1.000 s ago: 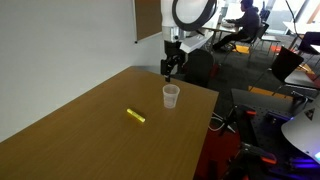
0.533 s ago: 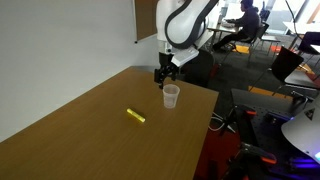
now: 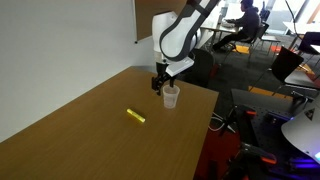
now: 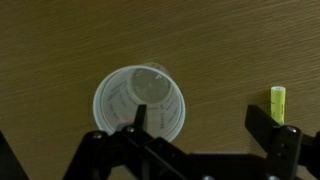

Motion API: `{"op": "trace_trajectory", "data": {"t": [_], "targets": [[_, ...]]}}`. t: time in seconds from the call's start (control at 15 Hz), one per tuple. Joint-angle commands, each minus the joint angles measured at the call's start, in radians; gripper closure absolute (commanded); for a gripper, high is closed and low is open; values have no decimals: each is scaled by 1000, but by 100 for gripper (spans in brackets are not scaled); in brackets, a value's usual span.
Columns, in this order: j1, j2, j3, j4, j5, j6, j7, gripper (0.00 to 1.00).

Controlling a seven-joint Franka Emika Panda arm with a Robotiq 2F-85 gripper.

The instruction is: Move the cup from the right side of the yellow marker to the left side

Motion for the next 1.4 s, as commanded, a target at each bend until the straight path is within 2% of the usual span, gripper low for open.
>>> {"op": "trace_trajectory", "data": {"t": [0.0, 0.67, 0.73, 0.87, 1.33], "targets": [[5, 53, 0, 43, 44, 7, 19, 0], [4, 164, -5, 134, 109, 29, 29, 0], [5, 171, -7, 141, 111, 36, 32, 25], [8, 182, -10, 155, 111, 41, 42, 34], [14, 182, -20, 167, 105, 46, 50, 90]]}}
